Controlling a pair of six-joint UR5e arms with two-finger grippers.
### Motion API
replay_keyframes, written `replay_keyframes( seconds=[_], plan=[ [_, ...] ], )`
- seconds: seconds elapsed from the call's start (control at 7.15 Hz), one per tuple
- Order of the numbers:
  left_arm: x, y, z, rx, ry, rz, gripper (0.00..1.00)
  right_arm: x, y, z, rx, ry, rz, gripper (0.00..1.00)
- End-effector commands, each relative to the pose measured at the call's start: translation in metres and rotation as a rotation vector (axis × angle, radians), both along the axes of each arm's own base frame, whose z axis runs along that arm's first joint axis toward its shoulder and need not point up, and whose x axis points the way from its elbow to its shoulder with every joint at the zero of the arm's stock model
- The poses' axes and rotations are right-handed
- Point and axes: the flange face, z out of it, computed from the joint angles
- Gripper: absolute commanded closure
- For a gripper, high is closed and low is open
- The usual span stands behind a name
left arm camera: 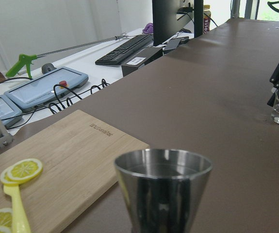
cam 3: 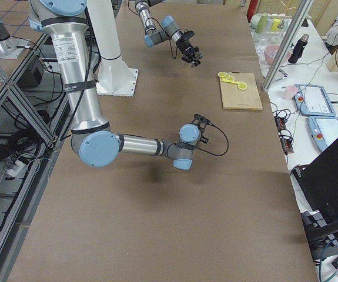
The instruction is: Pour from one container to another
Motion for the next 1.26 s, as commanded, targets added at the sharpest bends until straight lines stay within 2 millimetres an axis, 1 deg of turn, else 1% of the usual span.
replay_keyframes(
  seconds=[0.0,0.14,0.42,0.56,0.7,0.84,0.98,1.12],
  plan=[
    [0.008,0.002,-0.026,0.026,0.043,0.045,1.0,-0.001,0.0,0.0,0.0,0.0,-0.002,0.24],
    [0.005,0.002,-0.027,0.032,0.056,0.045,1.0,-0.002,0.001,0.001,-0.001,0.002,-0.002,0.27],
    [-0.004,0.007,-0.004,0.06,0.119,0.047,1.0,-0.003,0.001,0.001,-0.001,0.002,-0.002,0.32],
    [-0.004,0.008,-0.002,0.062,0.123,0.041,1.0,-0.003,0.001,0.001,-0.001,0.002,-0.002,0.33],
    [0.005,0.006,0.006,0.06,0.135,0.023,1.0,-0.003,0.001,0.001,0.001,0.002,-0.002,0.35],
    [0.016,0.013,0.003,0.054,0.155,-0.018,1.0,-0.003,0.002,0.001,0.001,0.002,-0.004,0.37],
    [0.015,0.012,0.006,0.05,0.162,-0.051,1.0,-0.003,0.002,0.001,0.001,0.002,-0.004,0.4],
    [0.021,0.022,0.006,0.049,0.164,-0.038,1.0,-0.003,0.002,0.001,0.001,0.002,-0.004,0.41]
  ],
)
